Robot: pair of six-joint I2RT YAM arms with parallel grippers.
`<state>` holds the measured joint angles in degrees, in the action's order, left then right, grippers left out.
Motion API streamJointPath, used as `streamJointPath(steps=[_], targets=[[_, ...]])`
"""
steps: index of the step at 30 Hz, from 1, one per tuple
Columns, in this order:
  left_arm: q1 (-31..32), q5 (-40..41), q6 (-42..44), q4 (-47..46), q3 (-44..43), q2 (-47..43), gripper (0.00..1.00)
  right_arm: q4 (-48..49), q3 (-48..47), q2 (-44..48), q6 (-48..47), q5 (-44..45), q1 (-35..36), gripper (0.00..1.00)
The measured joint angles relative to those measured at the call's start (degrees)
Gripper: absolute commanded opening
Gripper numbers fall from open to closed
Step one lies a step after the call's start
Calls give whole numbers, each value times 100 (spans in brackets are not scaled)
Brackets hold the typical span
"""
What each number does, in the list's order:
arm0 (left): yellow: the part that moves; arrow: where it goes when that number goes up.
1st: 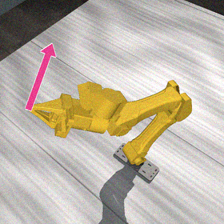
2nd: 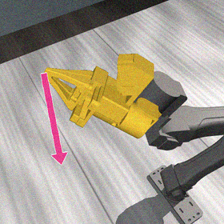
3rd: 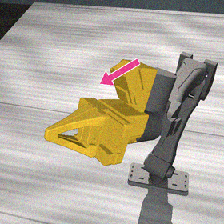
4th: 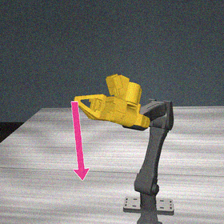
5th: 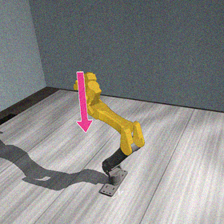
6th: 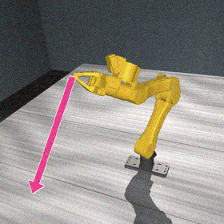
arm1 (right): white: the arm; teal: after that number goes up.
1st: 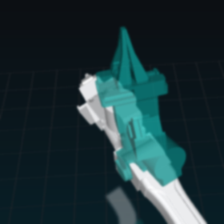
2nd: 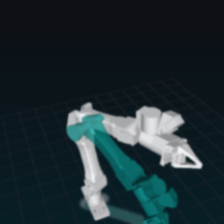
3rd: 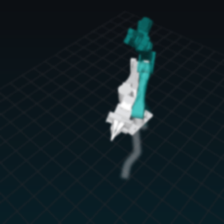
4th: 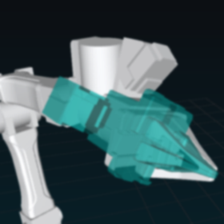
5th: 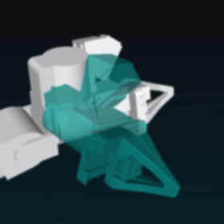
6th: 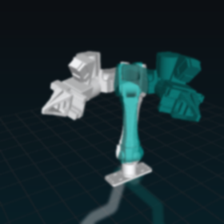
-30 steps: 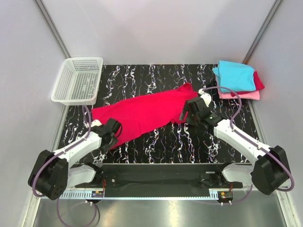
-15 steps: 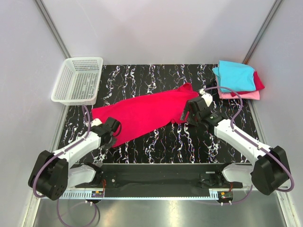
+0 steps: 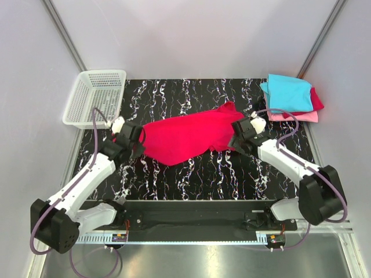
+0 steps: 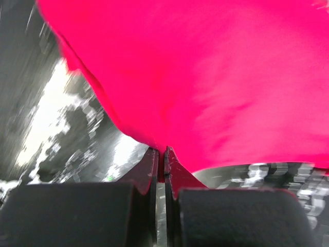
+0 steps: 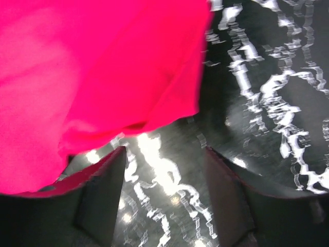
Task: Fold and stack the t-shirts
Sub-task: Flatten the tshirt out
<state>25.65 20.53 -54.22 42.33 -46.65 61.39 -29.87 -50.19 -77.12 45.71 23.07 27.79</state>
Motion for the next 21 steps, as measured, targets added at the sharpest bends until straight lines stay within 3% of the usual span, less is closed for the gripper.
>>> streamJointPath(steps=[9,21], targets=[[-11,42,822,-90,-1681,728,0,219,-15,-761,-170,-577,-1143,48],[-50,39,949,-103,-1792,911,0,1069,-68,-907,-503,-1521,-1279,47]])
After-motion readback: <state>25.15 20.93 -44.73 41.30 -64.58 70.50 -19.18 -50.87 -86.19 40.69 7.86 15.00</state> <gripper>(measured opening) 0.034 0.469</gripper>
